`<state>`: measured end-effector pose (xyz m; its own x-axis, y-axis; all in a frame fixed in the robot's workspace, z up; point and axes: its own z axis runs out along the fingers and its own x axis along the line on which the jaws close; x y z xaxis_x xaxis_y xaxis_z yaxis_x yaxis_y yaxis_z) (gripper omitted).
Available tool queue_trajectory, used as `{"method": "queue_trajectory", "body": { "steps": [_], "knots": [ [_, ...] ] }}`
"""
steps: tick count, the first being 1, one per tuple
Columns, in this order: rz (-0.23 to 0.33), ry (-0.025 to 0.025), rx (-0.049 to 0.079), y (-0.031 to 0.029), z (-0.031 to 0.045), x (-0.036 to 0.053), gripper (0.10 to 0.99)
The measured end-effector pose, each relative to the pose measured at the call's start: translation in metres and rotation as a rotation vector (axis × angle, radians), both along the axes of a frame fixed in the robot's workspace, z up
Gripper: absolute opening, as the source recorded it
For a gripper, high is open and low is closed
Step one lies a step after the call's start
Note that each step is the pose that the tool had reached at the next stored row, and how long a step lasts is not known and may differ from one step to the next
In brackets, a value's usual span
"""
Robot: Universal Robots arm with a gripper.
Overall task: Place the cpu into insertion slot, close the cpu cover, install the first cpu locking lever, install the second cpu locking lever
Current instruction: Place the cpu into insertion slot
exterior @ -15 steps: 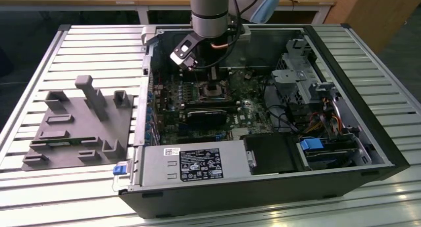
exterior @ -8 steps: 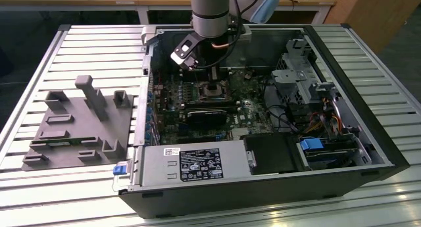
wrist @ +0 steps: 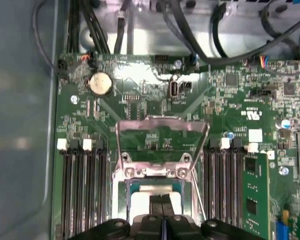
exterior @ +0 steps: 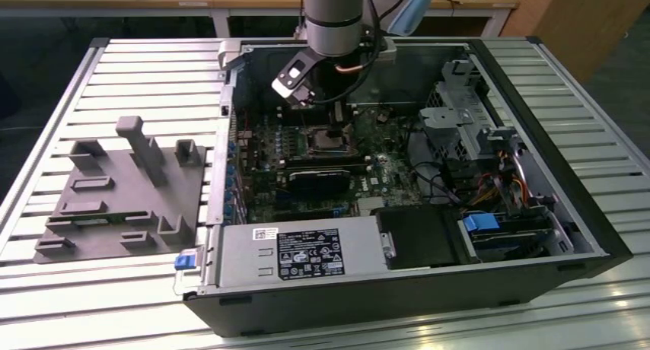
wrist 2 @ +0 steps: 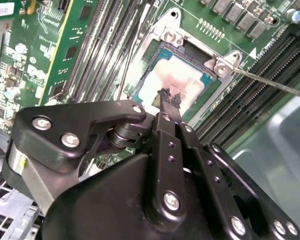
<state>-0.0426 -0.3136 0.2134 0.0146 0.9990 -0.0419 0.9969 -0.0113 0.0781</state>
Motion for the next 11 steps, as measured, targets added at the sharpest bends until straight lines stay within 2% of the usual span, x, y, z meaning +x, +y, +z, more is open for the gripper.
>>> {"method": "queue_trajectory", "body": {
  "steps": [11],
  "knots": [
    [-0.001,-0.0002,0.0,0.0,0.0279,0.0,0.102]
  ]
}}
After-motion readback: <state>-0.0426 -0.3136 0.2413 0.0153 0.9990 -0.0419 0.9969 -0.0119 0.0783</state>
